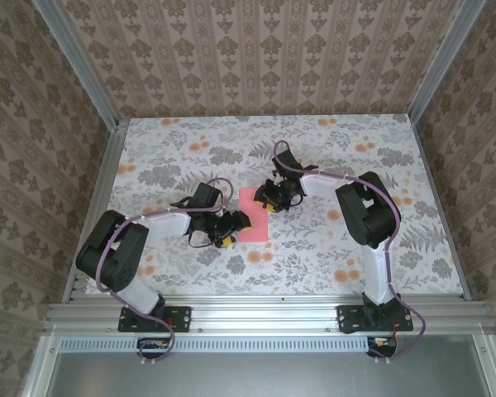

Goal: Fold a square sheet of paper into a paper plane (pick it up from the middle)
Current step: Fold the square sheet of paper in half at the center of the table.

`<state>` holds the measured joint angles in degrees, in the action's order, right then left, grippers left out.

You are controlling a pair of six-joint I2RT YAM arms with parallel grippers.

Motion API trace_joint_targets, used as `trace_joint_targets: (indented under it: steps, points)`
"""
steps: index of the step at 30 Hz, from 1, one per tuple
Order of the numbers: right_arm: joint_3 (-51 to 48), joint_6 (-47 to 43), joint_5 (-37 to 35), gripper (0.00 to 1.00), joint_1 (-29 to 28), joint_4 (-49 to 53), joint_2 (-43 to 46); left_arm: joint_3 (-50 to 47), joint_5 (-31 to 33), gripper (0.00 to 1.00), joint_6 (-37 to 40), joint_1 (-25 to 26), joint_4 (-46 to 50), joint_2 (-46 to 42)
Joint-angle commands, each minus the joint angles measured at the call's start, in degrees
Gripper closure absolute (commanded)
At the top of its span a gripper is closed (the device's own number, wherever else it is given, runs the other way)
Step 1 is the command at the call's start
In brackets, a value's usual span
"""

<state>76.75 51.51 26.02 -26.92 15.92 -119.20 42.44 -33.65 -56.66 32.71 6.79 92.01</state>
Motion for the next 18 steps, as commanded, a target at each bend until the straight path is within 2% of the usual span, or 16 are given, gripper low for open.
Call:
trace_joint_targets:
  steps: [1, 13, 18]
  points:
    - [-3.3, 1.3, -4.4, 0.61, 0.1, 4.0, -4.1, 2.2, -0.2, 0.24, 0.6, 1.0, 0.4, 2.5]
    - [-4.0, 1.1, -3.8, 0.61, 0.1, 3.7, -4.1, 4.5, 0.0, 0.23, 0.9, 1.4, -0.3, 2.9]
    - [-4.2, 0.7, -3.6, 0.61, 0.0, 3.6, -4.1, 3.8, -0.5, 0.23, -0.1, 1.3, -3.4, 2.5]
